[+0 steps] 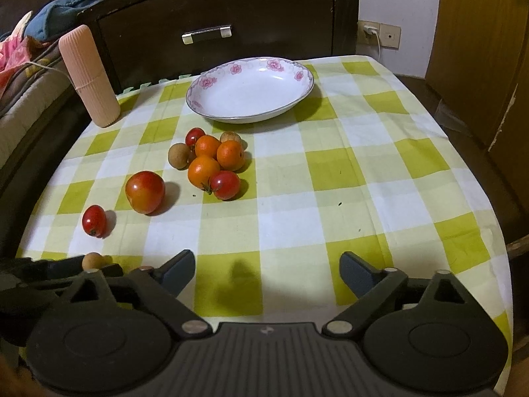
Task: Organize fruits
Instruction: 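Close the left gripper around the small brown round fruit, then lift the brown fruit with the left gripper toward the white bowl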
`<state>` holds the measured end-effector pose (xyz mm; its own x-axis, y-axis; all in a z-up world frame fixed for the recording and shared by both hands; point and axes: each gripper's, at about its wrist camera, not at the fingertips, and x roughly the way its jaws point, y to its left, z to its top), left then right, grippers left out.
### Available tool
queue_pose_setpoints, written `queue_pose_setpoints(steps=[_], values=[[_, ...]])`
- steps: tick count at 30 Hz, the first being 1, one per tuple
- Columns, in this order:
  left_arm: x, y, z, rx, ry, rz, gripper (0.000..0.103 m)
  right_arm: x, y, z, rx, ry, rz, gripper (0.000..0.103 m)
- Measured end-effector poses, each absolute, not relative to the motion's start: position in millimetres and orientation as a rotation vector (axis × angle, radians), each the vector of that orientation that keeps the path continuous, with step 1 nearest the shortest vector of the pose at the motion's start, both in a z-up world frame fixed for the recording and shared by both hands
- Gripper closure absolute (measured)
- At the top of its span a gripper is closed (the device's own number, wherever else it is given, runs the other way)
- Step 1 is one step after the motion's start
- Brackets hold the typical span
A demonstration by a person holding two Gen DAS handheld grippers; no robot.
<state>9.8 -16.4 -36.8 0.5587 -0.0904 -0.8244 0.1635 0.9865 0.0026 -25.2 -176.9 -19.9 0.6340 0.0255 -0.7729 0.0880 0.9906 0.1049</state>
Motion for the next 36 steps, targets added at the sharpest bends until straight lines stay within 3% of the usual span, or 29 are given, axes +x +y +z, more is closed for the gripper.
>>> queue_pose_setpoints(steps=[8, 17, 29, 32, 36], values=[[10, -18, -37, 0.076, 0.973, -0.166, 0.072, -19, -186, -23, 0.169, 0.909, -0.017, 0.034], [11, -16, -36, 0.051, 0.985, -0.171, 0.070, -3, -175, -20, 0.048, 0.868, 0.060, 0.035], [13, -21, -39, 0.032, 0.993, -0.215, 0.044, 57, -168, -35, -0.040, 0.873, 0.199, 0.036], [12, -22, -39, 0.039, 0.991, -0.217, 0.043, 67, -167, -42, -0.035, 0.893, 0.225, 0.046], [9, -22, -38, 0.058, 0.983, -0.204, 0.052, 69, -161, -48, -0.062, 0.902, 0.238, 0.056]])
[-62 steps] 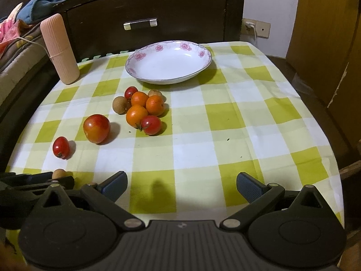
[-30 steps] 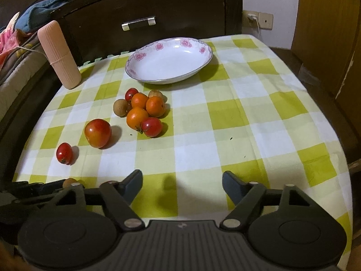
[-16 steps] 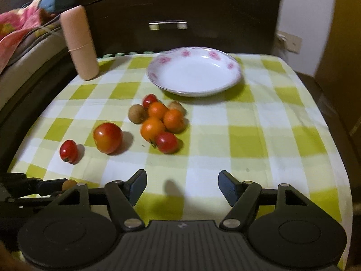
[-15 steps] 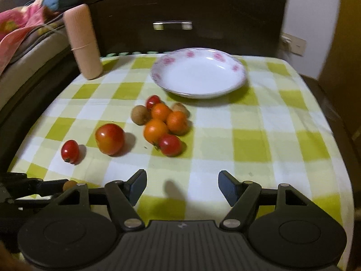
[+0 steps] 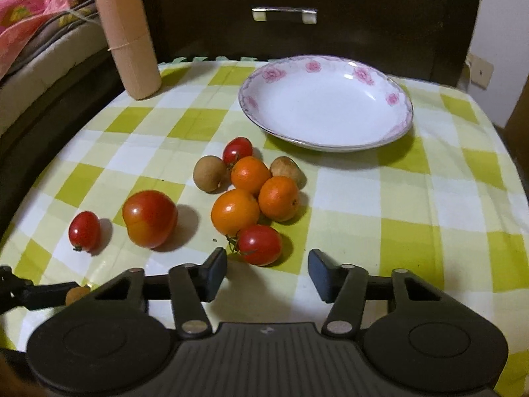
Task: Organize fruits
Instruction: 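Lift the brown fruit with the left gripper toward the white bowl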
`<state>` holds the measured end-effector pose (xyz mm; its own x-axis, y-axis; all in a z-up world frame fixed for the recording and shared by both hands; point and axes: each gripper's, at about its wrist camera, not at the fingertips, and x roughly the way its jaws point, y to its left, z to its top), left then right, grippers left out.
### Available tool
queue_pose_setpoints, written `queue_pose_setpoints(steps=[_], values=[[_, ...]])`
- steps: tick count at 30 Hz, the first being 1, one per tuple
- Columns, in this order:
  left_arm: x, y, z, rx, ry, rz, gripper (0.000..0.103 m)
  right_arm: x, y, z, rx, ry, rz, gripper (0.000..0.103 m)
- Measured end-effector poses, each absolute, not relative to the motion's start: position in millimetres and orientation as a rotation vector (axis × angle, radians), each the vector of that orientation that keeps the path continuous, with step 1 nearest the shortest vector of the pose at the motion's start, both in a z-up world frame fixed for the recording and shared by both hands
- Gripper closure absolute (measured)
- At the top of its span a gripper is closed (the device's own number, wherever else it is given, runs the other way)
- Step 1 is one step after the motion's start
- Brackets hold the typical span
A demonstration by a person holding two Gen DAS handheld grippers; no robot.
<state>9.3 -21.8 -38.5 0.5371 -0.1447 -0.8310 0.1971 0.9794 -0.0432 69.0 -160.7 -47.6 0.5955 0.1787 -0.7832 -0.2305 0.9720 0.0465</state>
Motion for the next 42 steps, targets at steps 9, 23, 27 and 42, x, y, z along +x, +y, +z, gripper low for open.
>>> queue_pose_setpoints(steps=[9, 23, 27, 42], values=[[6, -19, -38, 0.084, 0.976, -0.172, 0.073, 64, -169, -44, -0.026, 0.924, 0.219, 0.095], [4, -13, -22, 0.044, 0.975, -0.150, 0.074, 33, -183, -16, 0.029, 0.870, 0.232, 0.099], [6, -19, -6, 0.030, 0.946, -0.189, 0.074, 20, -191, 0, 0.063, 0.851, 0.220, 0.099], [80, -45, 17, -0.042, 0.893, -0.277, 0.074, 46, -202, 24, 0.136, 0.813, 0.206, 0.099]])
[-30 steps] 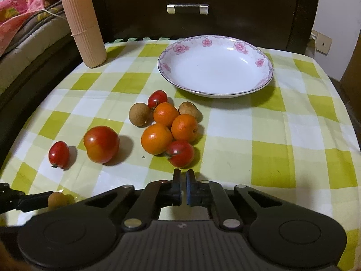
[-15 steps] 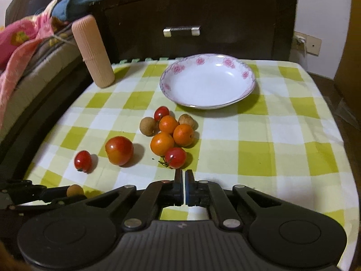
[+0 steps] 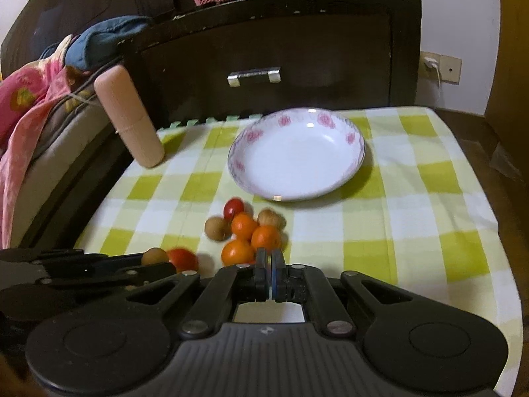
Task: Organize fruits
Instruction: 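Lift the brown fruit with the left gripper toward the white bowl, then hold the brown fruit above the white bowl with the left gripper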
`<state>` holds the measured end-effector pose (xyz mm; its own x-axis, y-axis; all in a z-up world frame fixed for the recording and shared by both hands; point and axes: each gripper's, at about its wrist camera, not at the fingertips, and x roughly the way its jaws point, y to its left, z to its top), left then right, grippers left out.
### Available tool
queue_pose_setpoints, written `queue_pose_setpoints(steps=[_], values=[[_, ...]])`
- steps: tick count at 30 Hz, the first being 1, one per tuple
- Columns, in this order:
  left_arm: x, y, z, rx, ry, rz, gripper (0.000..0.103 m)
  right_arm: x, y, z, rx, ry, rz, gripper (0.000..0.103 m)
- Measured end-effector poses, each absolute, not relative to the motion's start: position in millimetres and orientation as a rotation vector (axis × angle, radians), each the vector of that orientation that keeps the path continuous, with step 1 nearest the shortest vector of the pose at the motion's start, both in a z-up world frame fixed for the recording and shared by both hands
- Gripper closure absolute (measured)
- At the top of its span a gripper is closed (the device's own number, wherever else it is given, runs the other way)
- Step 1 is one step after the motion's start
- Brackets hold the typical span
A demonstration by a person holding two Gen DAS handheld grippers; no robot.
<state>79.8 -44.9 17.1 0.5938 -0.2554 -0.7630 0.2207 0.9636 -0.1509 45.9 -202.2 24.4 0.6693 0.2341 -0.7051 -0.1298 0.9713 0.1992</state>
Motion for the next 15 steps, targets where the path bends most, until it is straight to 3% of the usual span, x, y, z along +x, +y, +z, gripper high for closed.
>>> queue_pose_setpoints(steps=[15], values=[[168, -79, 27, -0.055, 0.875, -0.333, 0.073, 136, -236, 21, 0.273, 0.827, 0.206, 0.099]])
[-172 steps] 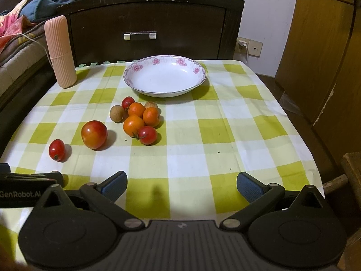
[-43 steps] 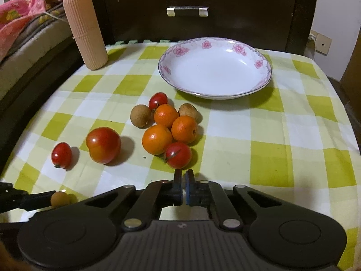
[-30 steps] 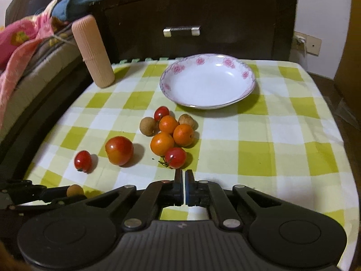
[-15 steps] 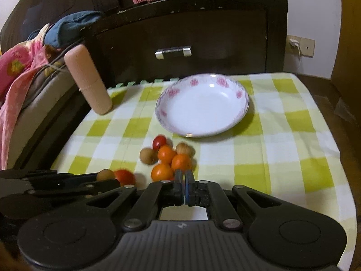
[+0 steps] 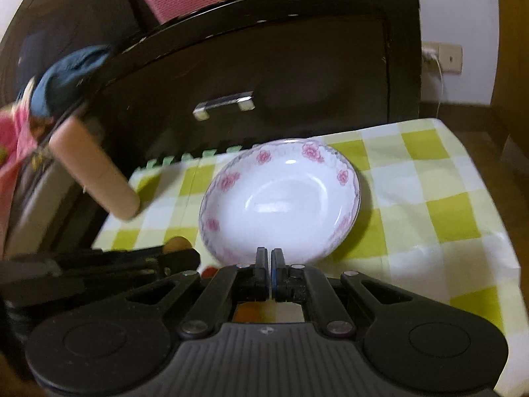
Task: Organize fruits
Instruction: 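Hold the brown fruit above the white bowl with the left gripper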
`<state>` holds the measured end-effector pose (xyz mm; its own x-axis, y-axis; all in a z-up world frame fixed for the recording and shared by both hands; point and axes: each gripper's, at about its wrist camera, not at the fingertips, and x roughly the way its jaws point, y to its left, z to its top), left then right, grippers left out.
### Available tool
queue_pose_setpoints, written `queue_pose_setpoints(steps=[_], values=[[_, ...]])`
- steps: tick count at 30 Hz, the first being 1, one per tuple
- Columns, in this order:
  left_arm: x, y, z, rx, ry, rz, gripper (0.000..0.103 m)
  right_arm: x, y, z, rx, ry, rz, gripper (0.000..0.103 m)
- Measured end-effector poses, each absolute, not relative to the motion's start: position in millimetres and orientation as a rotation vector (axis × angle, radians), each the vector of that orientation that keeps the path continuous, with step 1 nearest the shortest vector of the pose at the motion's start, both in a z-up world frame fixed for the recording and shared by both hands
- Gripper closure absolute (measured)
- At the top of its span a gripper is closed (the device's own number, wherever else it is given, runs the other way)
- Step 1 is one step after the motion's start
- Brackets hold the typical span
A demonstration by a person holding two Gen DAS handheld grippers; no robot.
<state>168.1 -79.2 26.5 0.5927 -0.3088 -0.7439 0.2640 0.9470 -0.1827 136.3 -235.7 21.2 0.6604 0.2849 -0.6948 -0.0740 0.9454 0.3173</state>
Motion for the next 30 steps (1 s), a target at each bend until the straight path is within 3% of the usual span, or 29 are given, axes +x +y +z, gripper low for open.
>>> queue_pose_setpoints(steps=[30], values=[[214, -90, 1, -0.092, 0.966, -0.358, 0.073, 201, -265, -14, 0.538, 0.954, 0.226, 0.098]])
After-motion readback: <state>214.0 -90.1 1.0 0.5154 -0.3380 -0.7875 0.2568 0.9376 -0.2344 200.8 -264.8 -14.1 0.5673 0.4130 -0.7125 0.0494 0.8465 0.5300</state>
